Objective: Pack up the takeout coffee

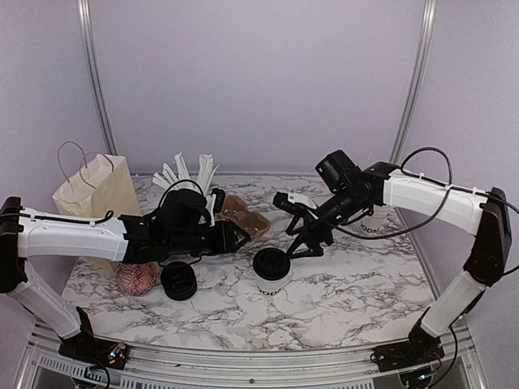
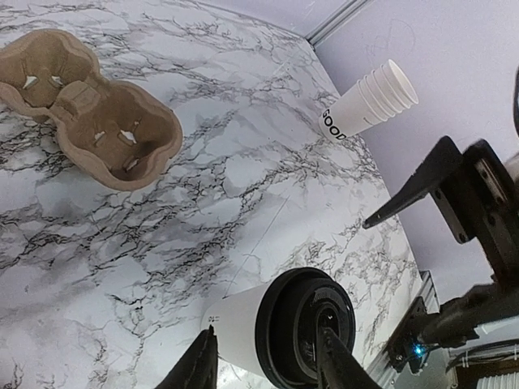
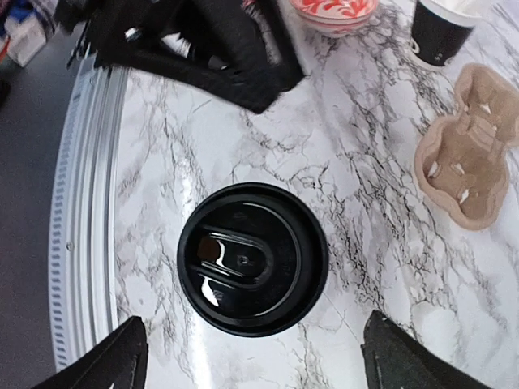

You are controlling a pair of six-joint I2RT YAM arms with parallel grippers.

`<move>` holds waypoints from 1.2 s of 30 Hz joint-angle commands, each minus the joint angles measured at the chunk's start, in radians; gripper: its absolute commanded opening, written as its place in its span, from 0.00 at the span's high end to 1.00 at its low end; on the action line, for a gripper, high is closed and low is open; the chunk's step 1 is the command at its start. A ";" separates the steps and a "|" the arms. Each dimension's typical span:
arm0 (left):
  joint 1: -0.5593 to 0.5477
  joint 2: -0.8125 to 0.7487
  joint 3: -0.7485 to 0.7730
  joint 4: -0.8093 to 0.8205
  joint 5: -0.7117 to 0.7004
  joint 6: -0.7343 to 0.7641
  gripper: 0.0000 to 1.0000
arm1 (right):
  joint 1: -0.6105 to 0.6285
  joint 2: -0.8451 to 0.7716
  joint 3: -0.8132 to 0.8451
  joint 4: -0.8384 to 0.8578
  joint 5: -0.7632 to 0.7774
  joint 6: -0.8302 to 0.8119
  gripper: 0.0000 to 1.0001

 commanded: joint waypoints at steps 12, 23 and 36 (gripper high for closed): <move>0.040 -0.098 -0.080 0.010 -0.084 0.019 0.57 | 0.213 0.049 0.047 0.048 0.341 -0.154 0.02; 0.055 -0.110 -0.118 0.038 -0.067 0.012 0.56 | 0.221 0.118 0.108 0.012 0.329 -0.130 0.15; 0.058 -0.095 -0.132 0.048 -0.037 0.003 0.56 | 0.221 0.165 0.143 -0.053 0.287 -0.125 0.34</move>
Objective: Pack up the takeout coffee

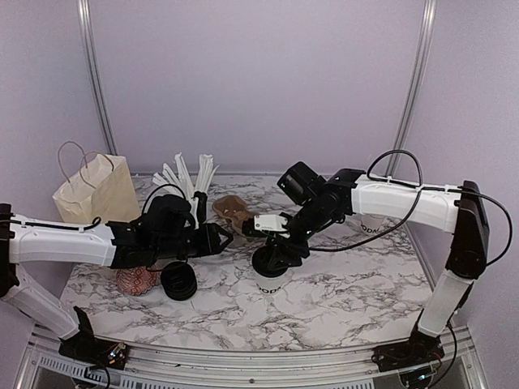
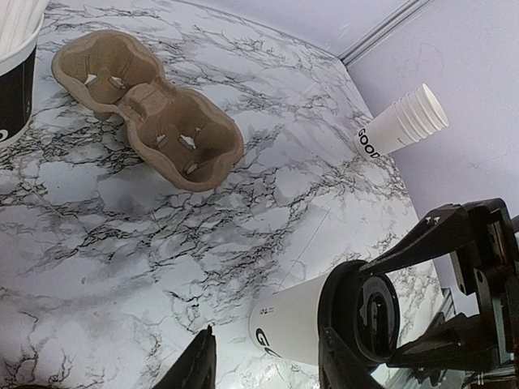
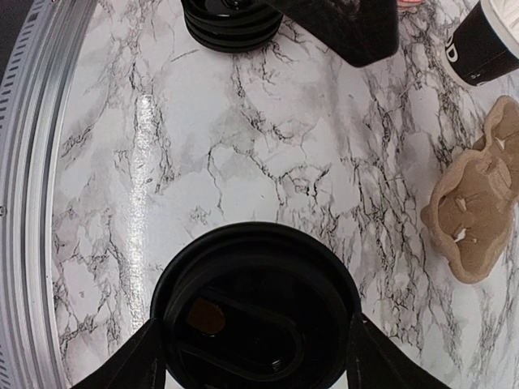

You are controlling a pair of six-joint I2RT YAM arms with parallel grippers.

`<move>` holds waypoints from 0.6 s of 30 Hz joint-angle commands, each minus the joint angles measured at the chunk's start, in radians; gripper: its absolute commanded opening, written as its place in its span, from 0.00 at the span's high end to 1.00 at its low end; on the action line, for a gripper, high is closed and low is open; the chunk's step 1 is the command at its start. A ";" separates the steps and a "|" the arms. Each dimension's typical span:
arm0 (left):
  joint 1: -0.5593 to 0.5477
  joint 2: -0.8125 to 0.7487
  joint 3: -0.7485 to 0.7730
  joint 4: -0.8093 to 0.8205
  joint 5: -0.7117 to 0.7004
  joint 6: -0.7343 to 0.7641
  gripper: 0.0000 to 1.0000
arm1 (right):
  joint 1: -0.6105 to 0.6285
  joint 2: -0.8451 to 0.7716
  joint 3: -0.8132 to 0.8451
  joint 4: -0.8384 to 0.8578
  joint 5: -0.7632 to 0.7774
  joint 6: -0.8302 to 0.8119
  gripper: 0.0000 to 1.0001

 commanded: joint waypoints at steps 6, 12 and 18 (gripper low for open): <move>0.007 0.052 0.011 0.062 0.144 -0.032 0.56 | 0.009 0.042 0.035 -0.068 -0.059 0.000 0.37; 0.005 0.118 0.037 0.106 0.239 -0.056 0.57 | 0.009 0.066 0.037 -0.120 -0.090 -0.048 0.39; 0.006 0.162 0.042 0.146 0.315 -0.088 0.59 | 0.008 0.079 0.032 -0.139 -0.114 -0.076 0.40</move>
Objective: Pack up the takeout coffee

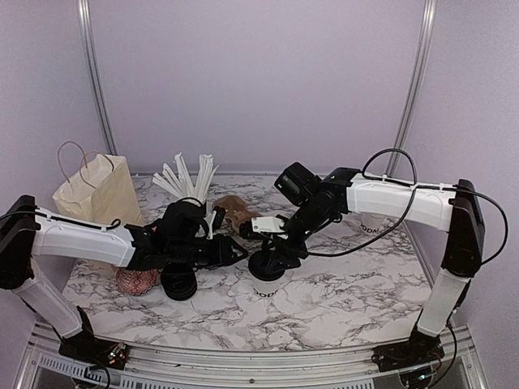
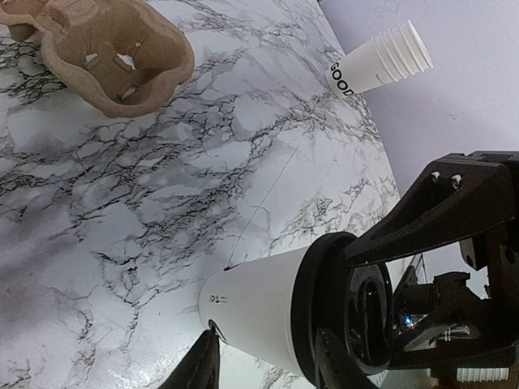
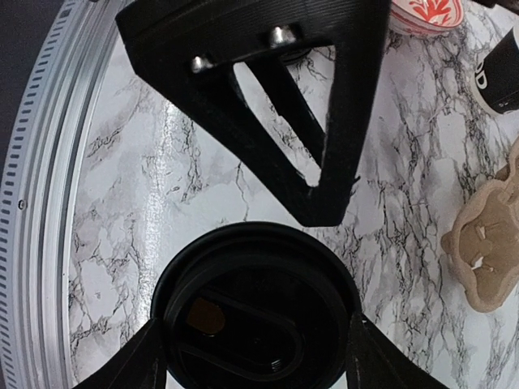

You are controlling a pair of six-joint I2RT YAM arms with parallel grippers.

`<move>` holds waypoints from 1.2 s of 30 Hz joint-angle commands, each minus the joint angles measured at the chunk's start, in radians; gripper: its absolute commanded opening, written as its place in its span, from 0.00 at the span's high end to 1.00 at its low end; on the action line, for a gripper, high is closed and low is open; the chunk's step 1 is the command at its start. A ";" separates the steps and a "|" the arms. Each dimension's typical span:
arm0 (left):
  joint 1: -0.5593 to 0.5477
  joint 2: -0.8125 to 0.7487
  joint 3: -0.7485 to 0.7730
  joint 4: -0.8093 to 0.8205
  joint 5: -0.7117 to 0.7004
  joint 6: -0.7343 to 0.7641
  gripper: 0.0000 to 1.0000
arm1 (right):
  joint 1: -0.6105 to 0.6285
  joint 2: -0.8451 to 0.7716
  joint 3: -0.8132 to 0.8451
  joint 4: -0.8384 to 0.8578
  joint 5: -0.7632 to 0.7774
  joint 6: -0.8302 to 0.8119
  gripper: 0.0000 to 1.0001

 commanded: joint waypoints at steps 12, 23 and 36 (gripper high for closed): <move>0.003 0.068 -0.017 0.089 0.123 -0.078 0.68 | 0.011 0.061 -0.012 -0.092 -0.029 -0.022 0.40; 0.000 0.088 -0.048 0.089 0.176 -0.137 0.78 | 0.092 0.064 0.011 -0.078 0.088 0.054 0.39; -0.005 0.160 -0.079 0.066 0.185 -0.190 0.85 | 0.098 0.118 -0.008 -0.089 0.091 0.059 0.40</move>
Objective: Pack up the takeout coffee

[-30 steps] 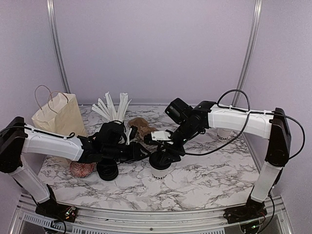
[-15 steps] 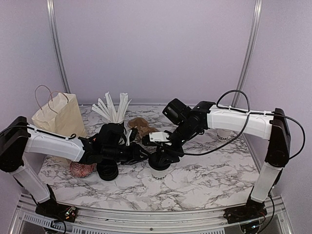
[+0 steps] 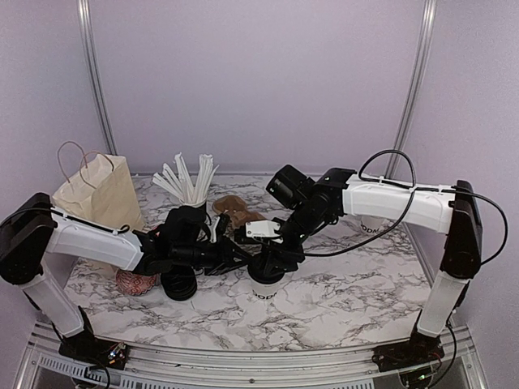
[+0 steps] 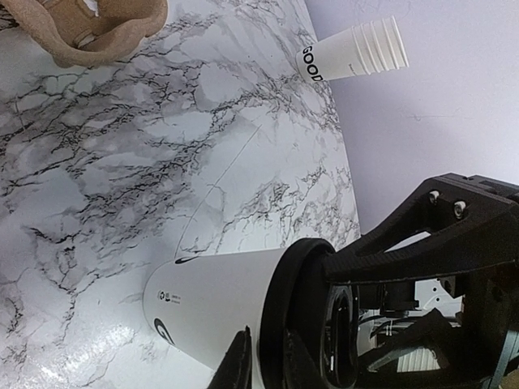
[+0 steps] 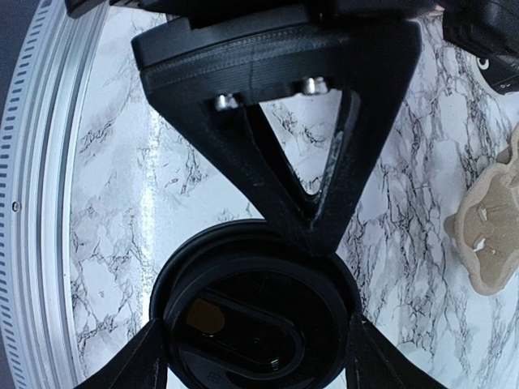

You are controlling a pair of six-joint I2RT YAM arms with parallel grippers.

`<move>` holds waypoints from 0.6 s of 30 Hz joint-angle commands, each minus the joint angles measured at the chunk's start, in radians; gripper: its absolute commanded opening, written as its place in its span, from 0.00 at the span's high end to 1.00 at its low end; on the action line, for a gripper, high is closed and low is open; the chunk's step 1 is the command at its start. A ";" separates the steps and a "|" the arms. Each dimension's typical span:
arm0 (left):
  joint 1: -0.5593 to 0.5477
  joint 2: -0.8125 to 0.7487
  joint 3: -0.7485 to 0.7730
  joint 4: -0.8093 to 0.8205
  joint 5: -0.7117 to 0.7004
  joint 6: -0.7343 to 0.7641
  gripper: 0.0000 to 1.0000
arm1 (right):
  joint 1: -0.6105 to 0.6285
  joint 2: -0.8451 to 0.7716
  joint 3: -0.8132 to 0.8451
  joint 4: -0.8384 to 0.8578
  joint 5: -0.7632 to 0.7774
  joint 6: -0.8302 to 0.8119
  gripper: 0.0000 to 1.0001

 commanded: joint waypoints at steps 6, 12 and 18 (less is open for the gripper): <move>-0.020 0.119 0.019 -0.373 -0.085 0.070 0.78 | 0.037 0.124 -0.097 -0.016 -0.034 0.017 0.40; -0.023 0.127 -0.014 -0.468 -0.155 0.091 0.77 | 0.037 0.141 -0.139 0.028 0.000 0.045 0.41; -0.035 0.116 -0.044 -0.443 -0.201 0.100 0.78 | 0.040 0.153 -0.139 0.032 0.038 0.065 0.42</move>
